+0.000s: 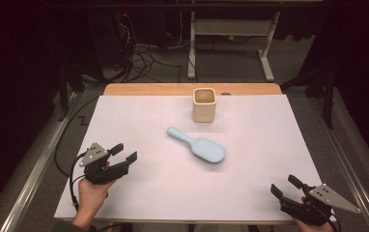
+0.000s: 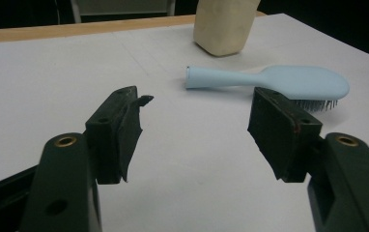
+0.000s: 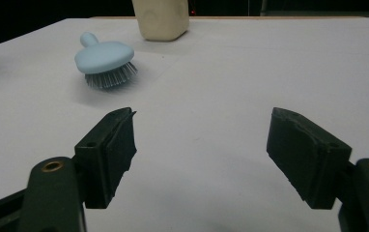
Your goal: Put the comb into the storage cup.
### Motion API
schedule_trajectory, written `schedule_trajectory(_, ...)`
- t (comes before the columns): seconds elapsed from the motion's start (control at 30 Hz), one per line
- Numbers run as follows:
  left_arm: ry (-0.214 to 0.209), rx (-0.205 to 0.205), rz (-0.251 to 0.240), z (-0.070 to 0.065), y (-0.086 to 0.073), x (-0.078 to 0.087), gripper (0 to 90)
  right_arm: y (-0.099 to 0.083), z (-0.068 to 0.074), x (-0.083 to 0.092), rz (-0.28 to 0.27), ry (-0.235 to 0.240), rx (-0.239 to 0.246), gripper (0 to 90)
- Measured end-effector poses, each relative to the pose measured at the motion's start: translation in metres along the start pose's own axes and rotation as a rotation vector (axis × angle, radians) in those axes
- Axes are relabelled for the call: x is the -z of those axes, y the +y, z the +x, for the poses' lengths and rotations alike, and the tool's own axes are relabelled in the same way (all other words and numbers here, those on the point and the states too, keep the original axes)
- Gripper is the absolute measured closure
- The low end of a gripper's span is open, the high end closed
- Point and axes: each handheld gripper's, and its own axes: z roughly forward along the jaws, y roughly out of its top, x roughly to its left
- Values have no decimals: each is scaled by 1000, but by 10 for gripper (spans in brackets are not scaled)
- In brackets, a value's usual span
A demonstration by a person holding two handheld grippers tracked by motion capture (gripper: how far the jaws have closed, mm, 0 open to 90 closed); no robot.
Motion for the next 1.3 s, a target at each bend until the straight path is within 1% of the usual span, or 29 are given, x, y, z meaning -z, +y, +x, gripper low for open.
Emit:
schedule_trajectory(0.23,-2,-10,6,-2,3,-7,364,0,0,0,-1,2,-4,261)
schedule_trajectory(0.6,-5,-18,7,-2,9,-13,364,0,0,-1,6,5,0,259)
schedule_trajectory(0.97,-11,-30,14,-5,16,-26,365,0,0,-2,12,4,-5,246)
schedule_trajectory(1.3,-10,-40,22,-8,22,-36,370,0,0,-2,15,10,-1,245)
